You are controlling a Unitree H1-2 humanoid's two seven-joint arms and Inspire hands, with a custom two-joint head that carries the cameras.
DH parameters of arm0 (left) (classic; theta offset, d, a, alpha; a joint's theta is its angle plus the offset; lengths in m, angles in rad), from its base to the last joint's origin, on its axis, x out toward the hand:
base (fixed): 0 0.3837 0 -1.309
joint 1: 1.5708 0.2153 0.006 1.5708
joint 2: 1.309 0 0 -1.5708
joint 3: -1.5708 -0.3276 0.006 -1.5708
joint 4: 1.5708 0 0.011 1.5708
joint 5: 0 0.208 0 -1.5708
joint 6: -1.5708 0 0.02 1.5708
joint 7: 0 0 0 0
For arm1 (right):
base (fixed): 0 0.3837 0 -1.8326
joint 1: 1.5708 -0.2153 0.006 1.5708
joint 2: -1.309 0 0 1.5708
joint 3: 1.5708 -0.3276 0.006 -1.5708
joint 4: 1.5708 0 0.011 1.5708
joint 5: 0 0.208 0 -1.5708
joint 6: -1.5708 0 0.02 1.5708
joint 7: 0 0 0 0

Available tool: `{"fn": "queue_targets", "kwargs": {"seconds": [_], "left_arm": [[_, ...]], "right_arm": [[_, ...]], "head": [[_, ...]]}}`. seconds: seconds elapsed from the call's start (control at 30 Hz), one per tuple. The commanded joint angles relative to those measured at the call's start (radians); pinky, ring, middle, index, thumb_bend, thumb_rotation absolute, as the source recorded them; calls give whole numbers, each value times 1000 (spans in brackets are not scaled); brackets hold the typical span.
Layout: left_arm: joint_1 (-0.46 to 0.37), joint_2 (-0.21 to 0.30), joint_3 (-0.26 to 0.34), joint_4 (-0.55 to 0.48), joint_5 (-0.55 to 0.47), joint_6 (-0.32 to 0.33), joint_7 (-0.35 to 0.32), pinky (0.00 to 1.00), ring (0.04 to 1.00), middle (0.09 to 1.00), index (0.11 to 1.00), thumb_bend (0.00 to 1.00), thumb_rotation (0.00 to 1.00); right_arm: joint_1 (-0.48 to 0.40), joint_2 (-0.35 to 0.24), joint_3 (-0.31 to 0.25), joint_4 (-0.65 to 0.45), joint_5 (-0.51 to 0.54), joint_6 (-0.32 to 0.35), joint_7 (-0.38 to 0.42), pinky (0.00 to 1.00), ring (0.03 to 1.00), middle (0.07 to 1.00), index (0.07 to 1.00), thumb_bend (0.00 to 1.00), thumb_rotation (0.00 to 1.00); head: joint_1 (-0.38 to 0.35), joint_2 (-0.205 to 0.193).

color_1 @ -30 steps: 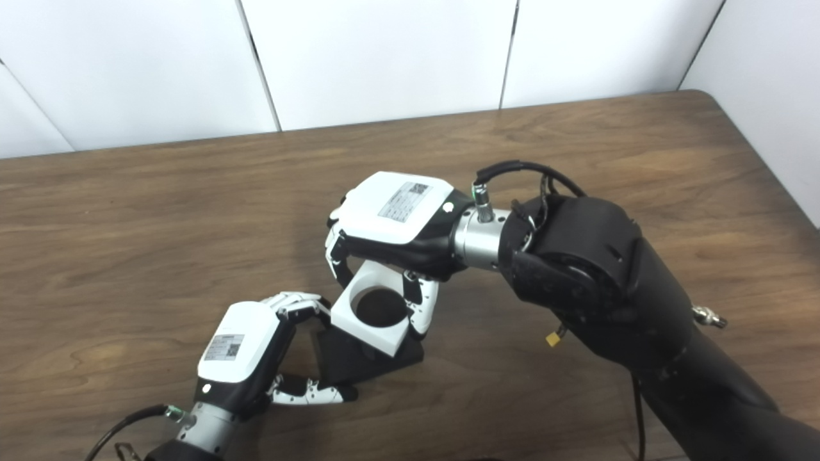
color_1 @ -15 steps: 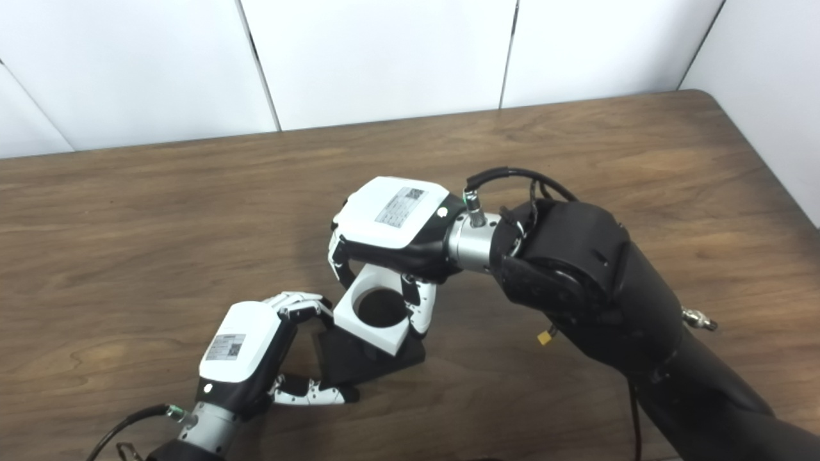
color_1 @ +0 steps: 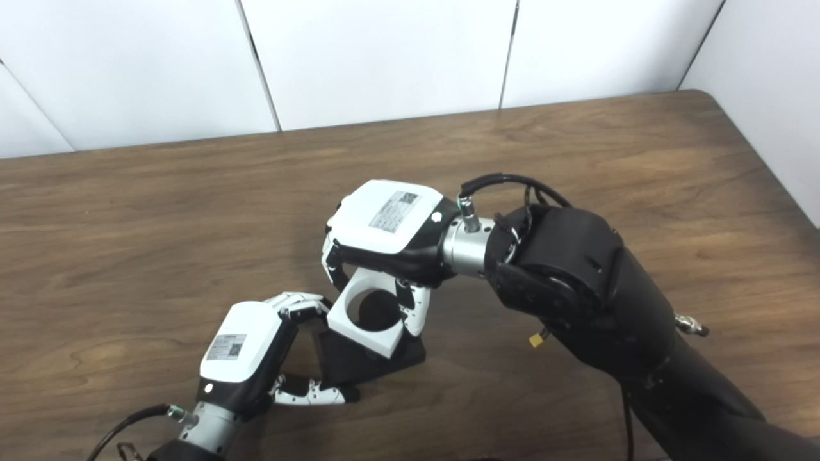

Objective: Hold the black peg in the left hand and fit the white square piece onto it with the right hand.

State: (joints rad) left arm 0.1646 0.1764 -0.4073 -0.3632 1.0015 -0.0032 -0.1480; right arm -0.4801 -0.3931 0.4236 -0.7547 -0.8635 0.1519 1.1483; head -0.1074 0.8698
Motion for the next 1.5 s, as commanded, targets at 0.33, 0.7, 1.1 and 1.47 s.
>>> {"fn": "queue_targets", "kwargs": {"seconds": [0.33,0.7,1.1,1.47], "left_arm": [[8,-5,-8,-23,-12,-1,-25,662,768,738,487,517,42],[6,2,-2,-20,-19,-9,-20,665,763,735,487,517,42],[7,8,3,-21,-30,-8,-24,661,766,738,487,517,42],[5,7,2,-17,-31,-10,-19,656,762,736,487,517,42]], "right_arm": [[-9,-21,-15,3,1,-27,5,926,886,782,483,522,126],[-23,-33,-35,-5,0,-39,8,890,880,778,482,524,129],[-29,-30,-46,-15,2,-33,26,895,890,780,483,524,129],[-22,-33,-38,-12,-4,-54,18,880,876,776,487,524,131]], "head": [[0,4],[-5,5],[-12,6],[-11,9]]}}
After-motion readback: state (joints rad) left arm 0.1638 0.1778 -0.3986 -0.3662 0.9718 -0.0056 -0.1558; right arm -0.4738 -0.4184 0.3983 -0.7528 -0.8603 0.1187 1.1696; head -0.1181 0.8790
